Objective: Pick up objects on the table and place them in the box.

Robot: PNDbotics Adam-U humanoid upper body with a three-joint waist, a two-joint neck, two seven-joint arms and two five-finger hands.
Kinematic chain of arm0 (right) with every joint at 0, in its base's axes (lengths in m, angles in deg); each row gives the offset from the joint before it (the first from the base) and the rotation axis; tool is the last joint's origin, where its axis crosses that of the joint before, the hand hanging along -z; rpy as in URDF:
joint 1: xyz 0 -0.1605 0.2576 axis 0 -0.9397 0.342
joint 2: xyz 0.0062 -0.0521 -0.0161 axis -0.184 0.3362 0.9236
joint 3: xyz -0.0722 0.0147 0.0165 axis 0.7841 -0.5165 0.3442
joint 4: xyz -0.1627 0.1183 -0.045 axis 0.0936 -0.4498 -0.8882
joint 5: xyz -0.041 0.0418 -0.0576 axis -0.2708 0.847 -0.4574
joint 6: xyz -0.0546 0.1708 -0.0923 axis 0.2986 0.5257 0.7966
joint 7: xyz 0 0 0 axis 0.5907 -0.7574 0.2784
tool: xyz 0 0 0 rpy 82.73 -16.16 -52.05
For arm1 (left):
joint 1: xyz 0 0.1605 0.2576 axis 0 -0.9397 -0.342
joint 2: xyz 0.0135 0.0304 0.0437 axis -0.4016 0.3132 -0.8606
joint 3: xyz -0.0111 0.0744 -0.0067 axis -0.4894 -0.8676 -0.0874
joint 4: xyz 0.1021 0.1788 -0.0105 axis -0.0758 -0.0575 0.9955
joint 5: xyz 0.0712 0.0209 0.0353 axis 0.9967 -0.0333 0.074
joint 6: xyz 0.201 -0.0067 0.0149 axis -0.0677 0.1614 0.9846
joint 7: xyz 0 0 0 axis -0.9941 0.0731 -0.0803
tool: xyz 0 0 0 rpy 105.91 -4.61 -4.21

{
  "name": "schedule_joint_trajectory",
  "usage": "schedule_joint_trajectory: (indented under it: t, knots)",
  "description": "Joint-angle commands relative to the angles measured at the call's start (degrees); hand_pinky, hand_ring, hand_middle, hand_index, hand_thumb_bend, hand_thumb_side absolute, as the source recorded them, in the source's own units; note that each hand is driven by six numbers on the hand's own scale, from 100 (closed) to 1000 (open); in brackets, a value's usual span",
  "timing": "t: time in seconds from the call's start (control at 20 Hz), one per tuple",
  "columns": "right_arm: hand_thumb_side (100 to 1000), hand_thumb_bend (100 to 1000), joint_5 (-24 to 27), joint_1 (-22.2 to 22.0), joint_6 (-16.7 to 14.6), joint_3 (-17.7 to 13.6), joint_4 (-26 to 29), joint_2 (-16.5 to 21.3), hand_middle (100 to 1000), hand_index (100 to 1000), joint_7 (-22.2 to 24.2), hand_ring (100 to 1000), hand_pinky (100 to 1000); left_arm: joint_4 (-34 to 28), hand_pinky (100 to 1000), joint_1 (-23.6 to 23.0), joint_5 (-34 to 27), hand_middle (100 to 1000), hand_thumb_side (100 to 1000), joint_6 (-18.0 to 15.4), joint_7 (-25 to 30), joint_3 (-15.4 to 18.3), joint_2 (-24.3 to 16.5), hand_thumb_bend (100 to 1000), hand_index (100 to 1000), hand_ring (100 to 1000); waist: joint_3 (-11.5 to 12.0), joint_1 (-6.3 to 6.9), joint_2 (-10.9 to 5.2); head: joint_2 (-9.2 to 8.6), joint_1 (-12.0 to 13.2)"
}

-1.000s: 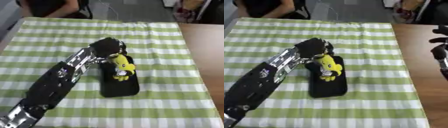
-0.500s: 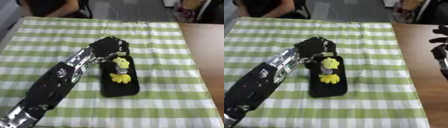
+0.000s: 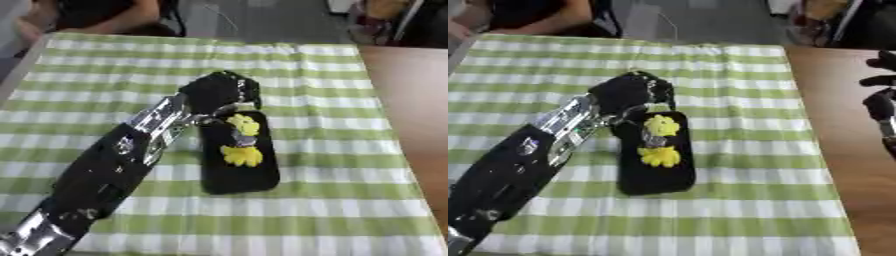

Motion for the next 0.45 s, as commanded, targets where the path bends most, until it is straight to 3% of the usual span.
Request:
schedule_joint_trajectory:
  t: [0.05, 0.45]
  knots:
    - [1000, 658, 0.26, 0.85, -0.06, -0.17, 0.73, 0.85, 784, 926, 0.02, 671, 496, -1.44, 603, 0.62, -0.17, 638, 1000, 0.44, -0.02, 0.41, -0.72, 513, 689, 560, 0.03, -0.08, -0.64, -0.56, 0.38]
    - [1000, 659, 0.19, 0.83, -0.06, -0.19, 0.69, 0.85, 784, 927, 0.03, 672, 496, -1.95, 609, 0.60, -1.11, 678, 1000, 0.60, 0.18, 0.73, -0.84, 514, 733, 598, 0.15, -0.12, -0.68, -0.59, 0.35]
